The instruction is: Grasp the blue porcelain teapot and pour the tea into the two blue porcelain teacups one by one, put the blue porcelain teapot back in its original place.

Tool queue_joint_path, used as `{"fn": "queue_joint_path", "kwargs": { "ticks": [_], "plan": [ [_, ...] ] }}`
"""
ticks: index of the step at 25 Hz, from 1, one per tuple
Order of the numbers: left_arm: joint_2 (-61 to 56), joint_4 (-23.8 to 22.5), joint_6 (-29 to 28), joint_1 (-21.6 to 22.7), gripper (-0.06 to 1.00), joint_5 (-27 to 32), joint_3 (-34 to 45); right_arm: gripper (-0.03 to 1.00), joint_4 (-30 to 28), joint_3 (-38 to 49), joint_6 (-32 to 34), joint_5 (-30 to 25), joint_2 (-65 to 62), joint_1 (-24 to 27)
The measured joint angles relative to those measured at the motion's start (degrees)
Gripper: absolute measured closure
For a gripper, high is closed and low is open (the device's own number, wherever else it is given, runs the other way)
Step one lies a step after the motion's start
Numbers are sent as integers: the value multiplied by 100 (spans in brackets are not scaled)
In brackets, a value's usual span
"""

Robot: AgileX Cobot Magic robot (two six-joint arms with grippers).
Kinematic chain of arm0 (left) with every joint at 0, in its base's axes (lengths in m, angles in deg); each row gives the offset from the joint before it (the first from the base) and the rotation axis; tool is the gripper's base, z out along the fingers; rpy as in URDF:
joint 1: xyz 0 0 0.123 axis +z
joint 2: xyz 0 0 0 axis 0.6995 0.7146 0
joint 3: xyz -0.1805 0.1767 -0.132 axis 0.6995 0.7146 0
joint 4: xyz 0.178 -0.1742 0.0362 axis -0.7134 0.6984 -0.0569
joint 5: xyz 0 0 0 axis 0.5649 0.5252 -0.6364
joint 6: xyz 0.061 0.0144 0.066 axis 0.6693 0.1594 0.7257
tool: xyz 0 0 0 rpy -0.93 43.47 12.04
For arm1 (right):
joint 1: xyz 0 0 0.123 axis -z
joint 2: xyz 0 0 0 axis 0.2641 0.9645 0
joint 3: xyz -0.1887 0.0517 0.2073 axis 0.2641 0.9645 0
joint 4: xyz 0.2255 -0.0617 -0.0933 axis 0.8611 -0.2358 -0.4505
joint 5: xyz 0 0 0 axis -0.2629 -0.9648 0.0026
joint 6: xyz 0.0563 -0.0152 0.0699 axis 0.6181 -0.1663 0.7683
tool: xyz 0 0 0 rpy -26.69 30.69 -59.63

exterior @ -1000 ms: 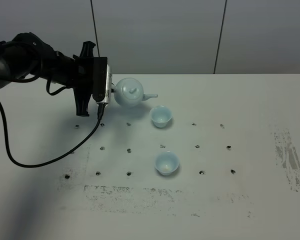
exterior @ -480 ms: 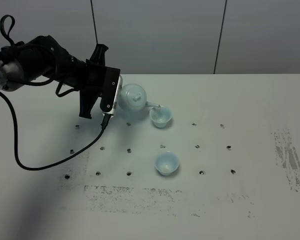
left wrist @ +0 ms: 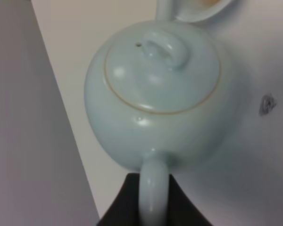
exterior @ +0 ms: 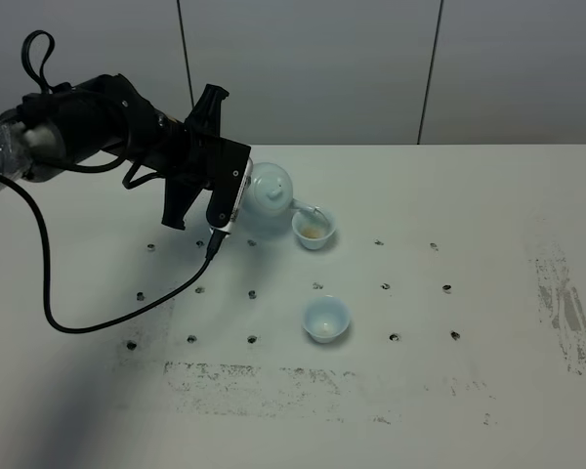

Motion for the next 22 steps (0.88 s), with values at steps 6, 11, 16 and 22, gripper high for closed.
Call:
{"fn": "queue_joint_path", "kwargs": {
  "ticks": [6,11,16,22],
  "plan": [
    [0,-105,5,0,84,-46,0,62,0,0,0,0,0,0],
    [0,-111,30,0,84,-144,0,62,0,0,5,0,0,0],
    [0,-136,30,0,84,-172,0,62,0,0,5,0,0,0],
    [0,-236,30,0,84,-172,0,62,0,0,5,0,0,0]
  ]
}}
